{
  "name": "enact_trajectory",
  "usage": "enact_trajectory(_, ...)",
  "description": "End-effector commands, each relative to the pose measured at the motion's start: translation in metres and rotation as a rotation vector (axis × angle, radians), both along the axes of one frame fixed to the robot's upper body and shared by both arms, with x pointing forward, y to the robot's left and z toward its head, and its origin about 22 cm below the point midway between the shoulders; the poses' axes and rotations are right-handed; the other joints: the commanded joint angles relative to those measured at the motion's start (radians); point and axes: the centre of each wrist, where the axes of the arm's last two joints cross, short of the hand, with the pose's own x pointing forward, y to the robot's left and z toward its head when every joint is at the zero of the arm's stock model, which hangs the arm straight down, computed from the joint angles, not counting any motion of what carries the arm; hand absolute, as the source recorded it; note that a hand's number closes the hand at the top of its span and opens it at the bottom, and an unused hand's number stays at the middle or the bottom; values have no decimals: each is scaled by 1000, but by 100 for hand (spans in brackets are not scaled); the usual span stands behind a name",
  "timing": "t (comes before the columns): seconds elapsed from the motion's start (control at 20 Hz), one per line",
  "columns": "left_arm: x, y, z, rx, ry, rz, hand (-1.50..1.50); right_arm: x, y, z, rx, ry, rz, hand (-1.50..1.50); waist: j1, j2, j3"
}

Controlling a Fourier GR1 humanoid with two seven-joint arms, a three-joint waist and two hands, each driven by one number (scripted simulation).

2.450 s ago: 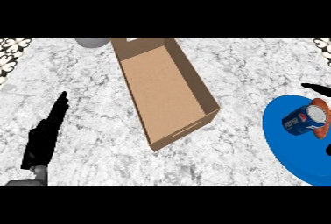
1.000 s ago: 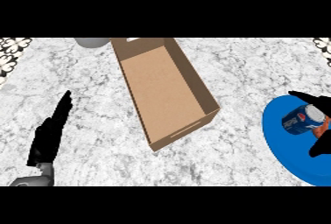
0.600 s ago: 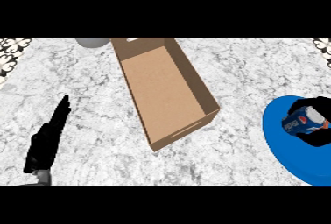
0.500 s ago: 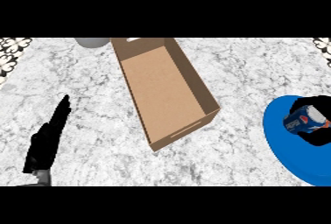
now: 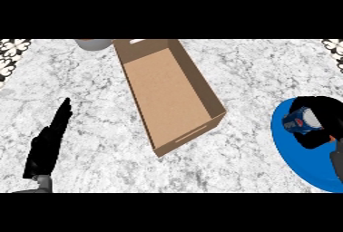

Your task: Pick the can from the plate and place it in the cardboard box

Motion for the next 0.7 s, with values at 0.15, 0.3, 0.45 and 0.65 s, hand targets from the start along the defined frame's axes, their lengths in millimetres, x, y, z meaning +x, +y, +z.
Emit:
enact_trajectory(0.15, -3, 4, -11, -11, 17, 16, 0, -38, 106, -8, -81, -127, -185, 150, -9, -3, -1)
enact_trajectory(0.3, -22, -6, -3, 4, -6, -6, 0, -52, 97, 22, -137, -174, -213, 150, 2, -2, 1)
enact_trajectory(0.45, -2, -7, -2, -8, 6, -6, 0, -55, 118, 45, -76, -227, -218, 150, 3, 2, 1)
enact_trajectory(0.65, -6, -5, 0, 7, 0, -1, 0, -58, 138, 78, 171, -423, -77, 150, 4, 0, 1)
